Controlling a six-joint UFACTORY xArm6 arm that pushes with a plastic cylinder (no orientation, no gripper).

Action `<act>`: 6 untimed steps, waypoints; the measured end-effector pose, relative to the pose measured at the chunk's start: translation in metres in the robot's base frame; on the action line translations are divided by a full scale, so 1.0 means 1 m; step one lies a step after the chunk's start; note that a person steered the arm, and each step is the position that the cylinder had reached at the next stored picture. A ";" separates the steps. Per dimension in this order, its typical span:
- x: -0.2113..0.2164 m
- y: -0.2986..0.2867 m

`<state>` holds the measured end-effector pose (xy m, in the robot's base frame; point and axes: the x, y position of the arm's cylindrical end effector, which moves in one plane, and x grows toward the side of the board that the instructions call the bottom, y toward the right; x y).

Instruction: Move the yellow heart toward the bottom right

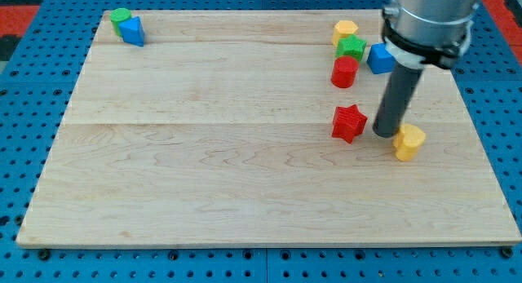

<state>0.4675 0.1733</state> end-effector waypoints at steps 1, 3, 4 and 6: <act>-0.034 0.001; 0.002 0.046; 0.027 0.023; 0.005 -0.013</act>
